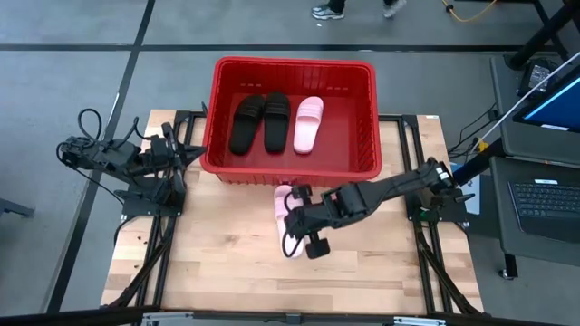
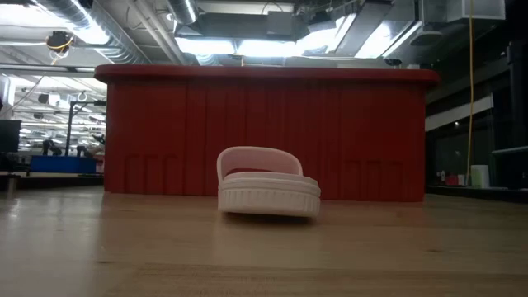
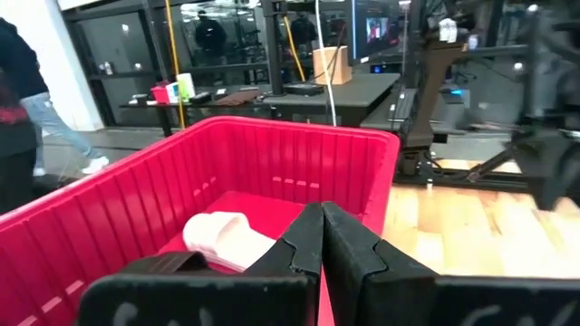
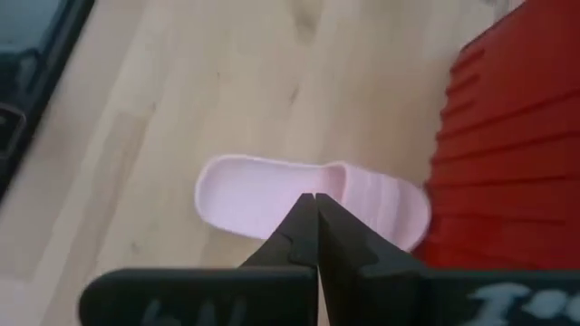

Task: Pick and place slides into bin
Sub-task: Put the pink slipper into the red bin

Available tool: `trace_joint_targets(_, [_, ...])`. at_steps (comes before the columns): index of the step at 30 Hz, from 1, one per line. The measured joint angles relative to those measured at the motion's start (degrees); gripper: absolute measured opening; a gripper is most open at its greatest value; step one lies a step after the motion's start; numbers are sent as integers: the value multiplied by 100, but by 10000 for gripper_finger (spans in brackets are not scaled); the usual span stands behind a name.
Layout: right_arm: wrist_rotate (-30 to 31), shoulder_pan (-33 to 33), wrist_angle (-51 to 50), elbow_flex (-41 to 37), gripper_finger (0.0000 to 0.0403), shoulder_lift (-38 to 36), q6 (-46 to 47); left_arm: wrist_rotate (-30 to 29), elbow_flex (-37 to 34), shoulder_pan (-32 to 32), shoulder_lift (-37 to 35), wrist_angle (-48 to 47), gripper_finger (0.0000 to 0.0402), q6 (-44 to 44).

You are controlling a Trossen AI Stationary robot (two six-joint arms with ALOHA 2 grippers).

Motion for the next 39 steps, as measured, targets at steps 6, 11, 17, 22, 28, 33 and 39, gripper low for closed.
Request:
trace_joint_targets(6, [541, 33, 357, -785, 6, -7, 799, 120, 0, 0, 0, -36, 2, 363])
trace_joint_targets(11, [975, -50, 1680, -1874, 17, -6, 855, 280, 0, 0, 0, -46, 2, 406])
trace_joint_targets(17, [953, -110, 2480, -2619, 32, 2, 1319, 913, 0, 0, 0, -46, 2, 311])
trace_joint_targets(22, [944, 26, 2492, -2607, 56, 2, 1546, 954, 0, 0, 0, -48, 2, 310])
trace_joint_targets(28, [937, 61, 2785, -2754, 98, 2, 1566, 1101, 0, 0, 0, -48, 2, 311])
trace_joint_targets(33, [1048, -14, 3077, -2998, 132, 2, 1578, 1114, 0, 0, 2, -48, 2, 312])
trace_joint_targets(39, [1211, -164, 3582, -3315, 158, 2, 1416, 1114, 0, 0, 0, -47, 2, 311])
